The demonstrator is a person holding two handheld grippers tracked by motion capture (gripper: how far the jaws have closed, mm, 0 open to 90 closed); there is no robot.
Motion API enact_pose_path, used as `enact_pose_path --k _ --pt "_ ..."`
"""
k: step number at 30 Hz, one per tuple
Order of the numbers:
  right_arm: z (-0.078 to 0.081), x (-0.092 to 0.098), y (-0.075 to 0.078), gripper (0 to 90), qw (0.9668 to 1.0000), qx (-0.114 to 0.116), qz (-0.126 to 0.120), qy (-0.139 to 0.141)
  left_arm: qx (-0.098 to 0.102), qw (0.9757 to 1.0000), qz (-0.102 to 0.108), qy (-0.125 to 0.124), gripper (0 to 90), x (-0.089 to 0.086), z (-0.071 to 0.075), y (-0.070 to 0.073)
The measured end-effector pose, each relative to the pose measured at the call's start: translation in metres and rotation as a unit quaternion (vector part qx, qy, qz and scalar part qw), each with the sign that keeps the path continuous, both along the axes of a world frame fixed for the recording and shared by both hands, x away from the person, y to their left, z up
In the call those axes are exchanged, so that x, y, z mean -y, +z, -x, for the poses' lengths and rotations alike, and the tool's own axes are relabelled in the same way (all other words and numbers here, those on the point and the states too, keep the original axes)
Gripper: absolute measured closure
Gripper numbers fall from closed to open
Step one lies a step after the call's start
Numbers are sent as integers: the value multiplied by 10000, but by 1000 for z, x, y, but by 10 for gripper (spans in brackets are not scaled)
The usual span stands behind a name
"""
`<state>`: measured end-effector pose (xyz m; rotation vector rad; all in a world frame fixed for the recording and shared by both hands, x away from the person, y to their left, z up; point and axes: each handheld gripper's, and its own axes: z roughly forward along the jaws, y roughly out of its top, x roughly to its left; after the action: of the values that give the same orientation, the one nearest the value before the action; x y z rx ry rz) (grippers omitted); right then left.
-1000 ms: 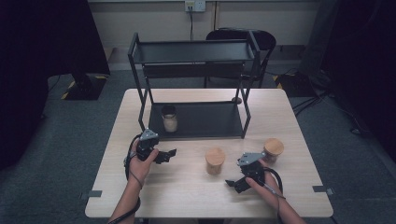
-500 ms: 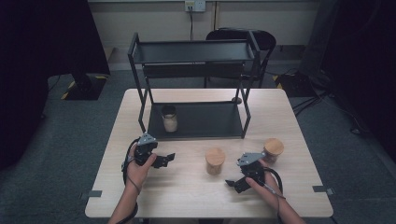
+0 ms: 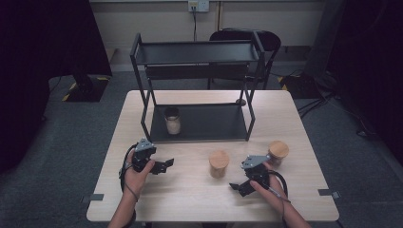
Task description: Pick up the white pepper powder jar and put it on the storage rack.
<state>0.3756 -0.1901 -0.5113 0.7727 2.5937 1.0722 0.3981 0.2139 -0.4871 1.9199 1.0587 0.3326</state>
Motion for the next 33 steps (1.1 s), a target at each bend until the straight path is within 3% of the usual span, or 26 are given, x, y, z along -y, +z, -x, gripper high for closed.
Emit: enact_pose_path --k 33 --pt "0 0 0 0 10000 1 -1 0 -7 9998 -155 90 36 -12 13 -2"
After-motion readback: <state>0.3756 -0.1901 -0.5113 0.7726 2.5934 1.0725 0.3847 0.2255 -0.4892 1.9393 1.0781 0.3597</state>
